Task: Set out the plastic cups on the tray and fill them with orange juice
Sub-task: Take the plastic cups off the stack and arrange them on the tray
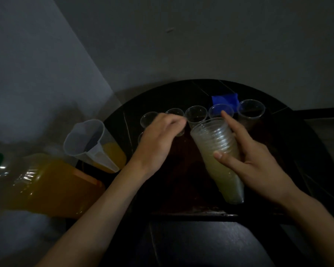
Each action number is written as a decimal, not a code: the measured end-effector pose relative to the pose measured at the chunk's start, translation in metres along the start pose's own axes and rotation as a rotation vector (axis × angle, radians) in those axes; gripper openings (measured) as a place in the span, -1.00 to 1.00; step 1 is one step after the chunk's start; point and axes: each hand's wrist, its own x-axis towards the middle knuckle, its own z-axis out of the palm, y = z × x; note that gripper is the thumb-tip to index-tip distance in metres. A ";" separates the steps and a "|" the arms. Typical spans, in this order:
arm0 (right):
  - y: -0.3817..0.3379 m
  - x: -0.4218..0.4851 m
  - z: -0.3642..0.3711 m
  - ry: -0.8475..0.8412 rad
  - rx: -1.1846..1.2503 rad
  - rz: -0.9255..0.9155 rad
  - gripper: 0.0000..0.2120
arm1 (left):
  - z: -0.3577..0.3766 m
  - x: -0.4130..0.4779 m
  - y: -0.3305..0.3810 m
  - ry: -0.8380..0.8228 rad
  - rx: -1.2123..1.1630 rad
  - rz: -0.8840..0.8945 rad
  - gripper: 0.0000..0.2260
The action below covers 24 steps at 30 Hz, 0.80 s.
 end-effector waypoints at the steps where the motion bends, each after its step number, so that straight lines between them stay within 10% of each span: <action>1: 0.000 0.000 0.000 -0.021 -0.019 0.000 -0.19 | 0.003 0.000 0.005 -0.058 0.016 0.008 -0.65; 15: 0.005 -0.007 -0.011 -0.088 -0.124 -0.078 -0.24 | 0.015 0.013 0.021 -0.229 0.288 0.006 -0.59; 24: 0.016 -0.008 -0.019 -0.056 -0.243 -0.056 -0.24 | 0.005 0.024 0.038 0.035 0.140 -0.038 -0.63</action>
